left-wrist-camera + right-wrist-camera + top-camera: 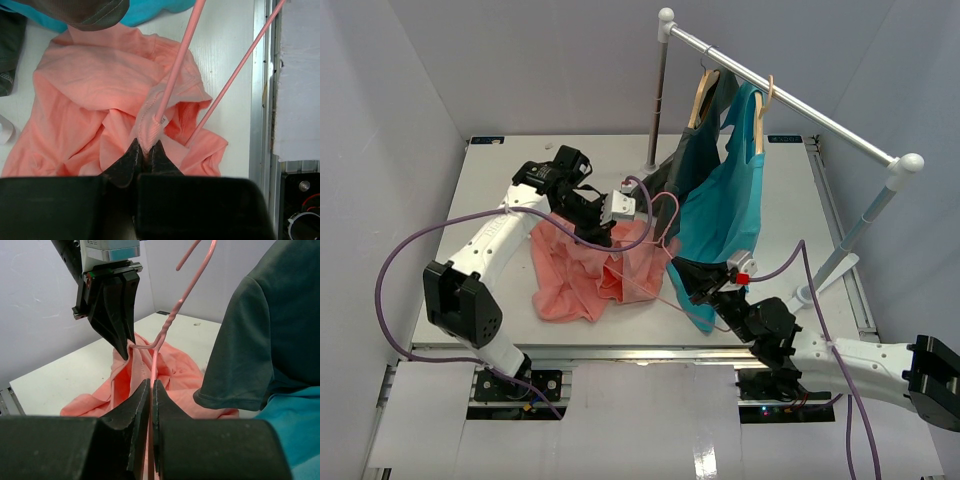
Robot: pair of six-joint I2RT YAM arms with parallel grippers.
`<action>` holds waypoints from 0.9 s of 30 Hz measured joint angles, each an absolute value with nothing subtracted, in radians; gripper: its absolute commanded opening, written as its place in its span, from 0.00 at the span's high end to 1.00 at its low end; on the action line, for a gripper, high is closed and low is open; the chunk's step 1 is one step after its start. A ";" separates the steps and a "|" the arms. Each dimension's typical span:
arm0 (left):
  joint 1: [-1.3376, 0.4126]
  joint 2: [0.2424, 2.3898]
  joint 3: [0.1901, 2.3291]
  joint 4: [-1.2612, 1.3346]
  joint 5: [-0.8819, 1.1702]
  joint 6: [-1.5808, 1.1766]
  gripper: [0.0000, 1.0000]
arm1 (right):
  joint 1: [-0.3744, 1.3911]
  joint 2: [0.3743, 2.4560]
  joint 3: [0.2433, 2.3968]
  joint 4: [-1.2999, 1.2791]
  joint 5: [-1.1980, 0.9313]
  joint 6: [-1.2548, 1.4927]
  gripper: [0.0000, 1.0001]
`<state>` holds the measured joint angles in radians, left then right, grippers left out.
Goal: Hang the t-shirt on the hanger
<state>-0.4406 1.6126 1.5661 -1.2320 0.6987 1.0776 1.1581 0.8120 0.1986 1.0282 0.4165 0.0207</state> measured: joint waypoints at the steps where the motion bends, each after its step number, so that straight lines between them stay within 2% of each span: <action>1: -0.441 1.610 1.566 -1.235 0.703 1.074 0.92 | 1.155 0.810 0.200 1.027 0.416 0.019 0.92; 5: -0.447 1.586 1.566 -1.237 0.779 1.047 0.85 | 1.142 0.808 0.220 1.023 0.405 0.019 0.92; 14: -0.497 1.440 1.564 -1.199 0.986 0.962 0.82 | 1.139 0.883 0.302 1.012 0.308 0.019 0.92; 15: -0.497 1.436 1.564 -1.199 0.996 0.957 0.85 | 1.139 0.894 0.312 1.011 0.301 0.019 0.92; 16: -0.497 1.438 1.563 -1.200 1.002 0.953 0.93 | 1.139 0.902 0.318 1.011 0.295 0.018 0.92; 17: -0.497 1.441 1.560 -1.200 1.006 0.951 0.96 | 1.139 0.913 0.328 1.011 0.288 0.018 0.92; 20: -0.497 1.446 1.539 -1.203 1.003 0.951 1.00 | 1.139 0.935 0.351 0.995 0.273 0.018 0.91; 22: -0.497 1.448 1.524 -1.201 0.994 0.949 1.00 | 1.139 0.933 0.357 0.977 0.263 0.016 0.86; 27: -0.497 1.448 1.511 -1.163 0.932 0.916 1.00 | 1.136 0.881 0.447 0.759 0.190 -0.008 0.63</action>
